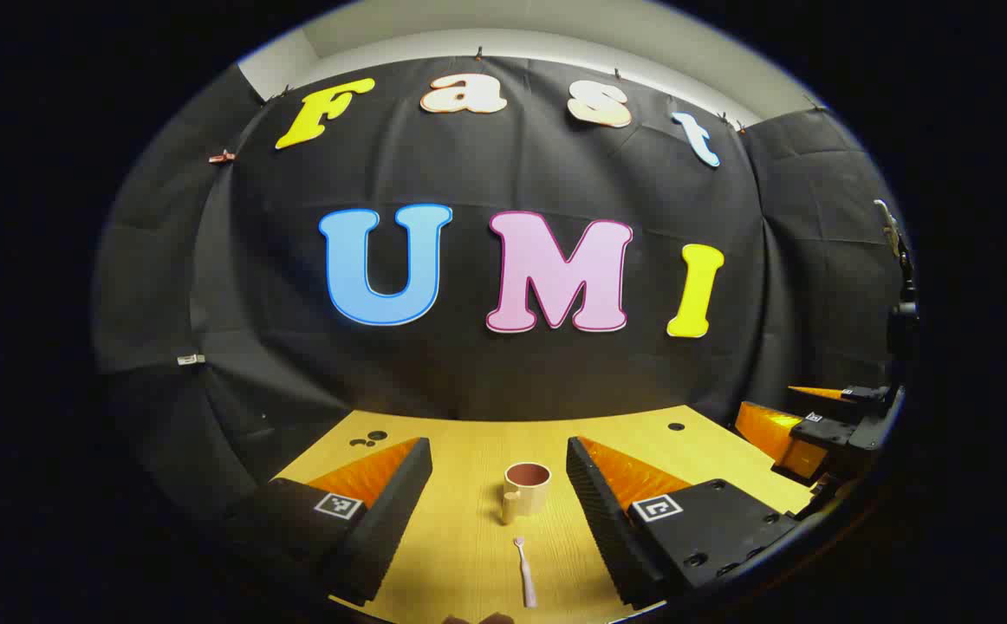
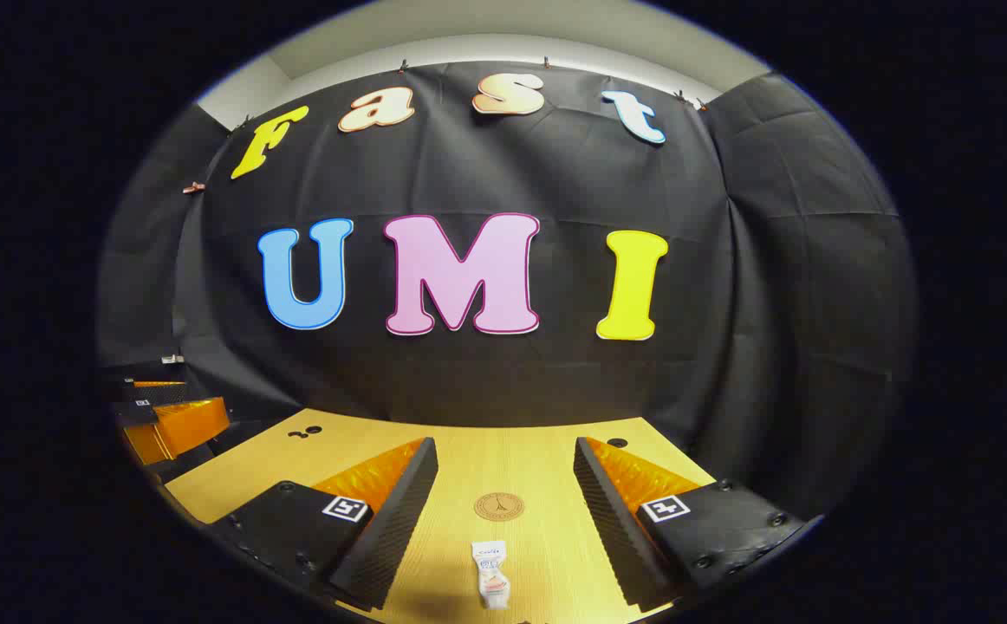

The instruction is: Put the toothbrush and toothpaste on the desktop into the cup, then pick up the cup and place it on the coaster on the desktop.

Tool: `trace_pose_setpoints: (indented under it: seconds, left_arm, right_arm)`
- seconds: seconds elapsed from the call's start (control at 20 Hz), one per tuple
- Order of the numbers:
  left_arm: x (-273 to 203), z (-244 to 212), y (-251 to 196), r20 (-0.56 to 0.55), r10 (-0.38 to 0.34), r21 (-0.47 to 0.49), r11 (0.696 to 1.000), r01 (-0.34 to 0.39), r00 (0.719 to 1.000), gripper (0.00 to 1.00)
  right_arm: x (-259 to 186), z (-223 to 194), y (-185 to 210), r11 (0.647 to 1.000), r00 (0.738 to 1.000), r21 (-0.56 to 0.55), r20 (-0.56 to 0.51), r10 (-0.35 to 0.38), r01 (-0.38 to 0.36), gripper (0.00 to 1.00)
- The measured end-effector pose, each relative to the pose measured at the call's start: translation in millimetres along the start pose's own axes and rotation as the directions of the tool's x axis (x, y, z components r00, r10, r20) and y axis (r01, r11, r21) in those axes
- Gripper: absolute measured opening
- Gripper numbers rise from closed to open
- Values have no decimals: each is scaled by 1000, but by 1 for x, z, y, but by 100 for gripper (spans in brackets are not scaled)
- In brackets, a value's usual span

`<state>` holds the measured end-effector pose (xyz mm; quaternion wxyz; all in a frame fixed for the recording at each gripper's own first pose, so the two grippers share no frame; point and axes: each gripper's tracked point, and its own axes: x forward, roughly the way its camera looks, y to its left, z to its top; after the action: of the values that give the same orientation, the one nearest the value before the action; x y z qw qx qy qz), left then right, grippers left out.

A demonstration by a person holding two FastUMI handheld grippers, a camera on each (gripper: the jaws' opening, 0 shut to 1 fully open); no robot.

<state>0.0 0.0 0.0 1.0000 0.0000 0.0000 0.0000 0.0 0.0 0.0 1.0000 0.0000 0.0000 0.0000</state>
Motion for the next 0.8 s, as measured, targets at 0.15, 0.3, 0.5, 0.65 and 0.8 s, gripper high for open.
trace_pose_setpoints:
  seconds: [0.15, 0.3, 0.5, 0.65, 0.8]
  left_arm:
    - [4, -3, -3, -6, 3, -4, 1000, -3, 1000, 97]
    - [10, -6, -2, -2, 11, 5, 1000, -11, 1000, 97]
    - [16, -10, 0, -8, 19, 6, 1000, -19, 1000, 97]
    - [20, -16, -2, -29, 13, 4, 1000, -13, 999, 97]
    - [22, -20, -4, -44, 13, 6, 1000, -13, 999, 97]
  right_arm:
    - [4, -2, -5, 1000, 1000, -2, -8, 1, -1, 97]
    - [6, -7, -7, 1000, 1000, -6, -25, 12, -12, 97]
    - [11, -8, -7, 1000, 999, -14, -32, 28, -28, 97]
    - [16, -14, -3, 999, 998, 6, -47, 45, -45, 97]
    - [22, -20, 0, 999, 996, -6, -66, 53, -53, 97]
